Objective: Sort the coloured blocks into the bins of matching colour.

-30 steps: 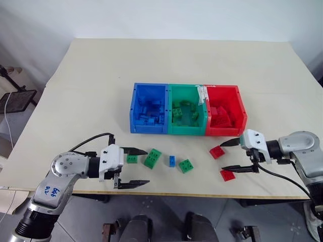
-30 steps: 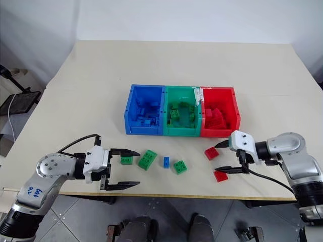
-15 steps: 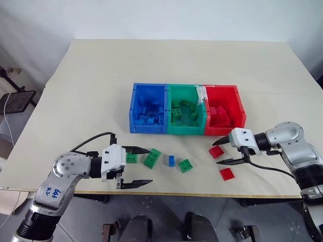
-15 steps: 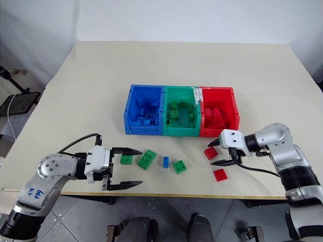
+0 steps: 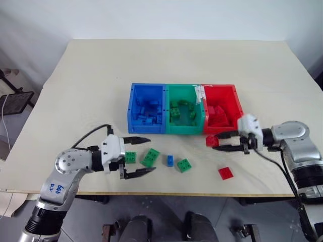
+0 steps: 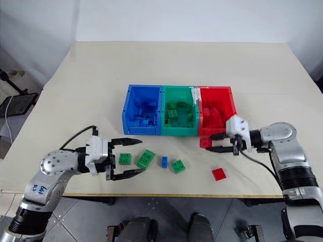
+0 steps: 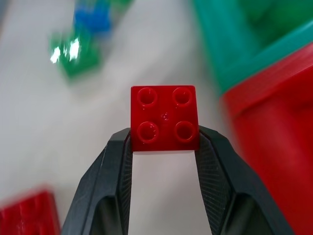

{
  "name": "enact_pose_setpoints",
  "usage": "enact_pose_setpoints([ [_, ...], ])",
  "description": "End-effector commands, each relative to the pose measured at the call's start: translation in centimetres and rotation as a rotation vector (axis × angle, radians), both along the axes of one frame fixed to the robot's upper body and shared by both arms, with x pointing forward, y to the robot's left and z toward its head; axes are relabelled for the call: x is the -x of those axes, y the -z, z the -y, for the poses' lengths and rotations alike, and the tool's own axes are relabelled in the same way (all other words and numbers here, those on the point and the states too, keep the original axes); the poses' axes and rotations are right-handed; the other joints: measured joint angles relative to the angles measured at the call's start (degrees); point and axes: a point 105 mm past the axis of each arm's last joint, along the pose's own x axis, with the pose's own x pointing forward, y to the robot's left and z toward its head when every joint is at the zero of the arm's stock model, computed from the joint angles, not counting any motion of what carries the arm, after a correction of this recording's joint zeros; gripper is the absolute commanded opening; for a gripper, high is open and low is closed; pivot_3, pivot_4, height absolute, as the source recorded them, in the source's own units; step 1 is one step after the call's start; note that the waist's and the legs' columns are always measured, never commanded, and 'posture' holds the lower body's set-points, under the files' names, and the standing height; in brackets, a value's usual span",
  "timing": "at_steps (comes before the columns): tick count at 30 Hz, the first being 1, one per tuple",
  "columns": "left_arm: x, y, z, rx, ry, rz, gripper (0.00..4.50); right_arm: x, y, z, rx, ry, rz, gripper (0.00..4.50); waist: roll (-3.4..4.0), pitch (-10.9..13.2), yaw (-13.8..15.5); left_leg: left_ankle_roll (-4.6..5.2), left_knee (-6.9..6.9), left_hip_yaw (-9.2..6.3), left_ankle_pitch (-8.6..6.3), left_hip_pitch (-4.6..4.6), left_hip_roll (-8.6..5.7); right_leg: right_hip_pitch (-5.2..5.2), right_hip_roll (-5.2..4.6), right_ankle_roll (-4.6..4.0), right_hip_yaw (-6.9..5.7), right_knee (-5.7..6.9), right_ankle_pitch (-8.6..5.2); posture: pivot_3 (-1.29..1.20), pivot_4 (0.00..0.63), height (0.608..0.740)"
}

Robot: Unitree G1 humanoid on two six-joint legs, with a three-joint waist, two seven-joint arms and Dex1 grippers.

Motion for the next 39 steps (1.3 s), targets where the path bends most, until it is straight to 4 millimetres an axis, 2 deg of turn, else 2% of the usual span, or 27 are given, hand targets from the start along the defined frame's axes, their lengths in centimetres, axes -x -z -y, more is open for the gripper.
enact_pose_setpoints([
  [1,-0.6,-0.7,-1.3,0.047,-0.069,0.034,4.5,-1.3,-5.1,1.0,-0.132,0.127,0.079,1.45,0.0,0.0,-0.1,0.0,0.0,0.04,0.0,-0.01,0.0,-0.06,0.0,0.0,0.08,0.01,0.0,0.0,0.15,0.74],
  [5,-0.9,-0.4,-1.9,0.046,-0.095,0.03,4.5,-3.4,-6.9,1.7,-0.133,0.244,0.141,1.45,0.0,0.0,-0.2,-0.01,-0.05,0.25,-0.01,-0.05,-0.01,-0.27,0.0,0.0,0.26,0.08,0.0,0.0,0.15,0.74],
  [8,-0.9,-0.3,-2.0,0.045,-0.1,0.031,4.5,-5.4,-7.1,2.2,-0.131,0.361,0.186,1.45,-0.01,0.0,-0.3,0.0,-0.05,0.32,-0.01,-0.14,-0.02,-0.43,0.0,0.0,0.31,0.16,0.0,0.0,0.15,0.74],
  [10,-0.9,-0.3,-2.0,0.049,-0.105,0.03,4.5,-5.9,-7.0,2.3,-0.116,0.38,0.216,2.17,0.0,0.0,-0.4,0.0,-0.05,0.35,-0.01,-0.18,-0.02,-0.52,-0.01,0.0,0.34,0.24,0.0,0.0,0.15,0.74],
  [11,-0.9,-0.2,-2.0,0.05,-0.107,0.029,4.5,-5.9,-6.9,2.3,-0.117,0.376,0.218,2.38,0.0,0.0,-0.4,-0.01,-0.05,0.34,-0.01,-0.21,-0.02,-0.57,-0.01,0.0,0.34,0.3,0.0,0.0,0.15,0.74],
  [14,-0.6,0.0,-1.9,0.048,-0.103,0.021,4.5,-5.0,-7.2,1.9,-0.144,0.322,0.219,3.33,0.0,0.0,-0.8,0.0,-0.07,0.35,-0.01,-0.23,-0.02,-0.62,-0.01,0.0,0.34,0.34,0.0,0.0,0.15,0.74],
  [17,-0.4,0.2,-1.5,0.038,-0.082,0.015,4.5,-3.9,-7.0,2.5,-0.131,0.302,0.221,4.38,0.0,0.0,-0.7,0.0,-0.08,0.33,-0.01,-0.23,-0.01,-0.62,0.0,0.0,0.33,0.35,0.0,0.0,0.15,0.74],
  [18,-0.4,0.2,-1.3,0.034,-0.07,0.015,4.5,-3.2,-6.9,2.8,-0.133,0.288,0.216,4.45,0.0,0.0,-0.5,0.0,-0.08,0.33,-0.01,-0.24,-0.02,-0.62,0.0,0.0,0.33,0.35,0.0,0.0,0.15,0.74],
  [20,-0.1,0.2,-0.9,0.026,-0.031,0.003,4.5,-1.2,-6.6,3.2,-0.139,0.238,0.212,4.45,0.0,0.0,-0.1,0.0,-0.07,0.32,-0.01,-0.25,-0.03,-0.61,-0.02,0.0,0.33,0.35,0.0,0.0,0.15,0.74],
  [24,-0.2,0.2,0.6,-0.024,0.049,0.054,4.5,3.5,-3.9,4.6,-0.066,0.206,0.143,4.45,-0.01,0.0,0.9,0.02,-0.06,0.28,-0.02,-0.27,-0.03,-0.6,-0.01,0.0,0.29,0.38,0.0,0.0,0.15,0.74],
  [26,-0.1,0.1,1.1,-0.023,0.076,0.061,4.5,4.9,-3.1,5.2,0.001,0.201,0.152,4.45,-0.01,0.0,0.8,0.05,-0.04,0.42,-0.03,-0.27,-0.07,-0.6,-0.03,0.01,0.38,0.35,0.0,0.0,0.15,0.74],
  [29,1.0,0.4,3.2,-0.021,0.196,0.055,4.5,7.9,-1.6,8.3,0.124,0.246,0.117,4.45,0.02,0.0,1.0,0.05,-0.03,0.55,-0.03,-0.19,-0.05,-0.57,-0.02,0.0,0.48,0.34,0.0,0.0,0.15,0.74],
  [32,1.8,0.6,3.9,-0.027,0.247,0.047,4.5,9.3,-1.4,9.3,0.154,0.263,0.12,4.45,-0.03,0.0,0.7,0.06,-0.03,0.63,-0.04,-0.11,-0.05,-0.52,-0.02,0.0,0.55,0.34,0.0,0.0,0.15,0.74],
  [35,2.0,0.6,5.2,-0.026,0.306,0.039,4.5,10.8,0.3,11.2,0.245,0.281,0.066,4.45,-0.03,0.0,0.6,0.06,-0.05,0.78,-0.04,0.02,0.02,-0.52,0.02,0.0,0.68,0.35,0.0,0.0,0.15,0.74],
  [39,1.9,0.7,4.8,-0.042,0.313,0.034,4.5,11.5,1.6,10.2,0.278,0.21,-0.05,4.45,-0.04,0.0,0.6,0.09,-0.03,0.83,-0.05,0.04,0.0,-0.49,0.01,0.0,0.76,0.33,0.0,0.0,0.15,0.74],
])
